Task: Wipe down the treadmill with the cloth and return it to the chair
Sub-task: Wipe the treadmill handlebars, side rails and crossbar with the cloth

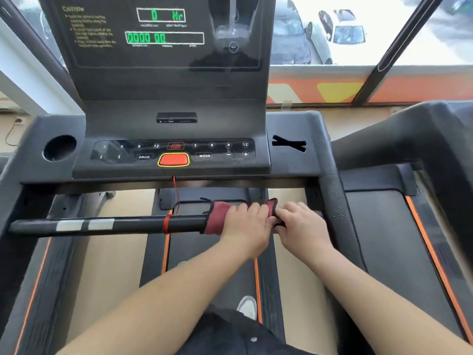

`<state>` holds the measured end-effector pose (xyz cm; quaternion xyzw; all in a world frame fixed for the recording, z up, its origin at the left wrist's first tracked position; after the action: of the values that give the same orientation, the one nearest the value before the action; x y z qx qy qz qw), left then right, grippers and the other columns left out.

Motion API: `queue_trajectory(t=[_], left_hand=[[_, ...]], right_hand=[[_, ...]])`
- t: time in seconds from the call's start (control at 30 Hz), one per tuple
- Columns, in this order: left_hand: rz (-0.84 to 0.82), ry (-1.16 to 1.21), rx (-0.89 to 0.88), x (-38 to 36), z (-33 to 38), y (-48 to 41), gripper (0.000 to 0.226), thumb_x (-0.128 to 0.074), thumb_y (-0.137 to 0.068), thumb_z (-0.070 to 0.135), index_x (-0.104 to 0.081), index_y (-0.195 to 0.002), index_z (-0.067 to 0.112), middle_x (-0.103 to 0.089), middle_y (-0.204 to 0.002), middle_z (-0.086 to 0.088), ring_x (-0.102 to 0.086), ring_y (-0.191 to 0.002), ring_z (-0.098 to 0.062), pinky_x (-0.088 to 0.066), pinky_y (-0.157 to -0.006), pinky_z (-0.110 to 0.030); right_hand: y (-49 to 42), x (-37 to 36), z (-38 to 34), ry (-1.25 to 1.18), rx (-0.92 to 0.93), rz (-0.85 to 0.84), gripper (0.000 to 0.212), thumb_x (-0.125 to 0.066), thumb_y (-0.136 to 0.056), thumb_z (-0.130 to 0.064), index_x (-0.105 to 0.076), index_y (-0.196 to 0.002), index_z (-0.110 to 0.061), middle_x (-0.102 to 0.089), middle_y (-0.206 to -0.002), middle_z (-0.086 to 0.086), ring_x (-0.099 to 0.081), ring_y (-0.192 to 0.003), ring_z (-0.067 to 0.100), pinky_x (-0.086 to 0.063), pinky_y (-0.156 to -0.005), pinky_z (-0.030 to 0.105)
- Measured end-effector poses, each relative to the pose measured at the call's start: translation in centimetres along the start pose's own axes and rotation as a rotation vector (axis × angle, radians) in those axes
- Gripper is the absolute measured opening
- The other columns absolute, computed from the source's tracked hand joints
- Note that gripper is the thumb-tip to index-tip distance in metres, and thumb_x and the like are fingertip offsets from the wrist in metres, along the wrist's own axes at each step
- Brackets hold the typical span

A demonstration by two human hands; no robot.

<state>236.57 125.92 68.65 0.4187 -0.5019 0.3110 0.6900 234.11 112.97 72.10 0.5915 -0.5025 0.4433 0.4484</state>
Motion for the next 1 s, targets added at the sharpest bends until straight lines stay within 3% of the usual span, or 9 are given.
queue_trajectory(t=[0.1, 0.17, 0.27, 0.37, 0.47, 0.57, 0.83, 0.93, 1.0], left_hand=[[-0.184, -0.01, -0.133, 1.4, 0.2, -3.4, 0.028, -0.025, -0.107, 0.032, -0.047, -0.123, 0.024, -0.061, -0.128, -0.003, -0.06, -0.116, -0.034, -0.046, -0.08, -0.045], [-0.077, -0.053, -0.081, 1.1, 0.8, -3.3, 0.031, -0.023, -0.106, 0.032, -0.049, -0.12, 0.025, -0.063, -0.123, -0.004, -0.061, -0.109, -0.036, -0.044, -0.078, -0.045], [-0.003, -0.052, 0.01, -1.5, 3.9, 1.4, 0.057, -0.027, -0.1, 0.042, -0.049, -0.142, 0.01, -0.055, -0.138, -0.012, -0.052, -0.121, -0.038, -0.038, -0.104, -0.051], [0.086, -0.066, -0.041, -2.4, 6.2, 1.5, 0.066, -0.035, -0.096, 0.039, -0.044, -0.147, -0.001, -0.047, -0.147, -0.02, -0.042, -0.134, -0.041, -0.022, -0.119, -0.054], [0.016, -0.03, -0.167, -0.2, 7.9, -3.0, 0.046, -0.031, -0.104, 0.038, -0.042, -0.142, 0.015, -0.053, -0.132, -0.007, -0.054, -0.114, -0.033, -0.039, -0.096, -0.045], [-0.08, 0.073, -0.244, 0.7, 7.6, -5.1, 0.04, -0.03, -0.107, 0.043, -0.039, -0.142, 0.024, -0.053, -0.133, -0.002, -0.056, -0.115, -0.031, -0.045, -0.09, -0.044], [0.074, -0.013, -0.241, -2.4, 8.6, -2.5, 0.058, -0.035, -0.099, 0.036, -0.039, -0.15, 0.009, -0.055, -0.141, -0.008, -0.053, -0.115, -0.034, -0.049, -0.097, -0.047], [-0.009, 0.004, -0.304, 0.2, 9.3, -6.0, 0.032, -0.033, -0.105, 0.034, -0.049, -0.129, 0.02, -0.061, -0.122, -0.002, -0.06, -0.105, -0.03, -0.048, -0.078, -0.041], [-0.163, 0.126, -0.232, 1.2, 9.1, -8.6, 0.03, -0.032, -0.107, 0.028, -0.057, -0.121, 0.02, -0.062, -0.127, -0.005, -0.059, -0.116, -0.032, -0.049, -0.089, -0.042]], right_hand=[[0.0, 2.1, 1.6, -0.152, -0.11, -0.032, 0.029, -0.064, -0.093, -0.028, -0.065, -0.122, -0.024, -0.066, -0.113, -0.007, -0.057, -0.114, 0.021, -0.052, -0.085, 0.037], [1.2, 4.2, 3.6, -0.223, -0.163, 0.11, 0.036, -0.066, -0.092, -0.022, -0.066, -0.128, -0.021, -0.068, -0.114, -0.004, -0.059, -0.112, 0.023, -0.053, -0.086, 0.038], [3.9, 5.9, 7.2, -0.202, -0.297, 0.232, 0.045, -0.067, -0.091, -0.025, -0.061, -0.135, -0.017, -0.064, -0.123, -0.001, -0.056, -0.117, 0.024, -0.052, -0.089, 0.038], [5.7, 5.4, 10.4, -0.155, -0.5, 0.009, 0.068, -0.062, -0.093, -0.045, -0.04, -0.151, -0.016, -0.049, -0.141, 0.001, -0.043, -0.133, 0.024, -0.049, -0.098, 0.043], [6.0, 4.4, 11.5, -0.189, -0.609, -0.146, 0.056, -0.063, -0.087, -0.057, -0.053, -0.126, -0.017, -0.056, -0.122, 0.004, -0.054, -0.121, 0.027, -0.052, -0.093, 0.044], [5.4, 4.3, 11.5, -0.271, -0.666, -0.144, 0.042, -0.066, -0.082, -0.054, -0.058, -0.101, -0.018, -0.062, -0.108, 0.003, -0.061, -0.108, 0.027, -0.053, -0.087, 0.04], [4.8, 4.5, 11.4, -0.227, -0.724, -0.211, 0.05, -0.066, -0.082, -0.053, -0.054, -0.117, -0.018, -0.059, -0.117, 0.0, -0.059, -0.113, 0.025, -0.054, -0.089, 0.04], [4.6, 4.6, 11.2, -0.205, -0.735, -0.207, 0.05, -0.067, -0.082, -0.052, -0.054, -0.117, -0.018, -0.059, -0.118, 0.001, -0.06, -0.114, 0.026, -0.054, -0.088, 0.039], [4.5, 4.9, 11.1, -0.202, -0.738, -0.213, 0.05, -0.068, -0.082, -0.051, -0.053, -0.117, -0.018, -0.06, -0.118, 0.002, -0.06, -0.114, 0.026, -0.054, -0.088, 0.039]])
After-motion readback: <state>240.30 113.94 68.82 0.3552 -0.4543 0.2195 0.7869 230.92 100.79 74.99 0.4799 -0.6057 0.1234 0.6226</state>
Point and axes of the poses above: each hand's wrist, its own y-axis away from the middle knuckle, its own x-axis out of the back of the hand, z = x × y, the point moved 4 cm from there along -y, towards the middle knuckle
